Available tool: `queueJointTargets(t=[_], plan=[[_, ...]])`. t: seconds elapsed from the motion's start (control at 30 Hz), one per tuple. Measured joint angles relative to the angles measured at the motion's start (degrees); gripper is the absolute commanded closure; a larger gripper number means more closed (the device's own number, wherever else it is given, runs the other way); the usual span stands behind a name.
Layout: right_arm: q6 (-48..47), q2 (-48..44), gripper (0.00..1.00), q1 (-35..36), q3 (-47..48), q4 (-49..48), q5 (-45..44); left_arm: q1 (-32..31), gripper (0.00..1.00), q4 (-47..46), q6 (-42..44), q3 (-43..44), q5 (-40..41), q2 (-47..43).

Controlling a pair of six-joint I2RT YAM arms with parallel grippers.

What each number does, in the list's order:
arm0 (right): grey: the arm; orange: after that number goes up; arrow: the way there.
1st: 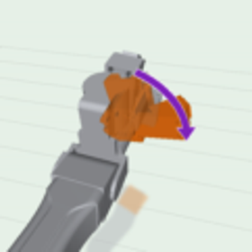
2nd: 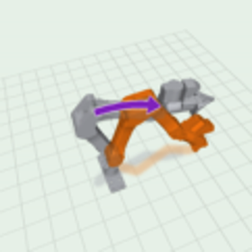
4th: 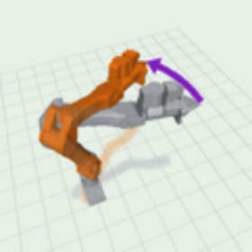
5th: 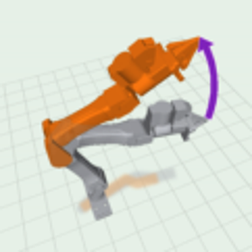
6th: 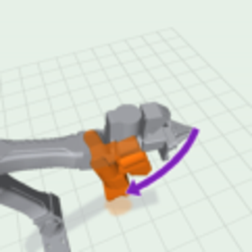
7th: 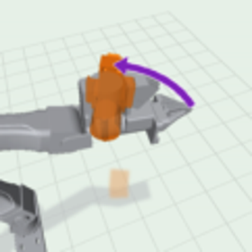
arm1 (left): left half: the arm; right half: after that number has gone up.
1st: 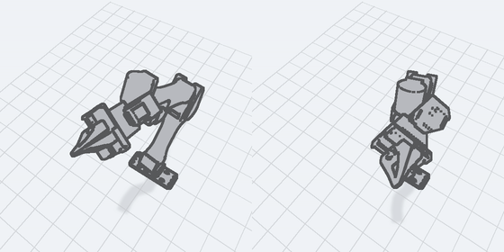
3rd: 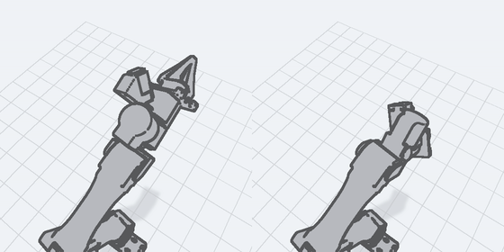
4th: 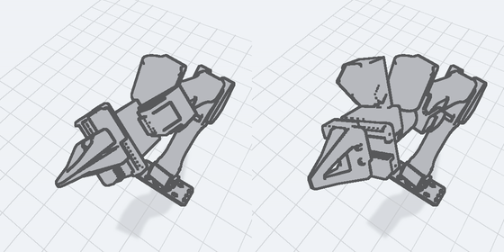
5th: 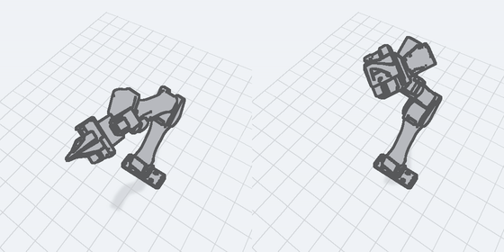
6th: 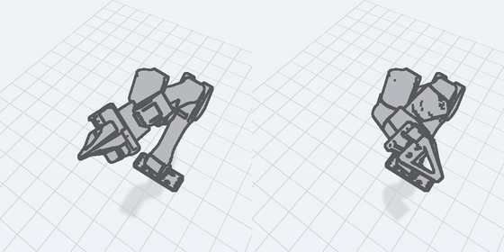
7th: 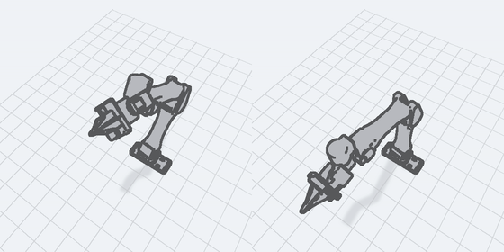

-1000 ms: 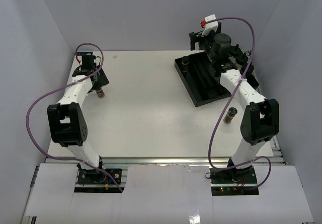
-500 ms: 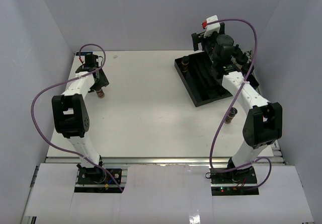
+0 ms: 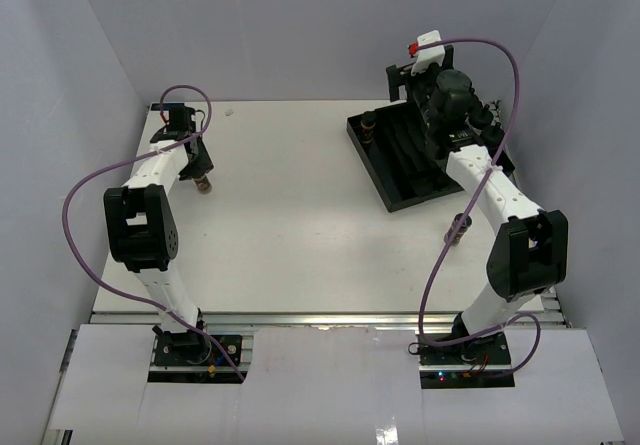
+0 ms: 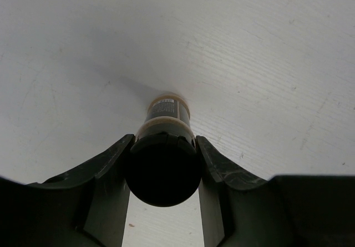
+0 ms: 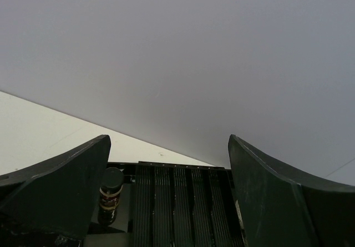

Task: Organize the condiment bottles

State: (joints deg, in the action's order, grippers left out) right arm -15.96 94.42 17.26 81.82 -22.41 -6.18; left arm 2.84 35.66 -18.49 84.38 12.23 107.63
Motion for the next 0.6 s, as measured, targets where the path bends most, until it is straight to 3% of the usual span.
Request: queueJointTargets(t=[0.2, 0.37, 0.6], plan=[[5.48, -3.19, 0.07, 0.00, 0.00, 4.74, 2.59, -5.09, 1.00, 0.20, 0.10, -1.18, -0.92, -1.57], [11.39, -8.02, 0.08, 0.11, -3.02, 8.90, 5.04, -18.84, 1.00, 0.39, -0.64, -0.40, -0.95, -2.31], [18.22, -16.19, 0.07, 0.79, -11.69, 14.83, 2.03, -36.61, 1.00, 1.71, -2.35, 5.97, 0.23, -1.57]])
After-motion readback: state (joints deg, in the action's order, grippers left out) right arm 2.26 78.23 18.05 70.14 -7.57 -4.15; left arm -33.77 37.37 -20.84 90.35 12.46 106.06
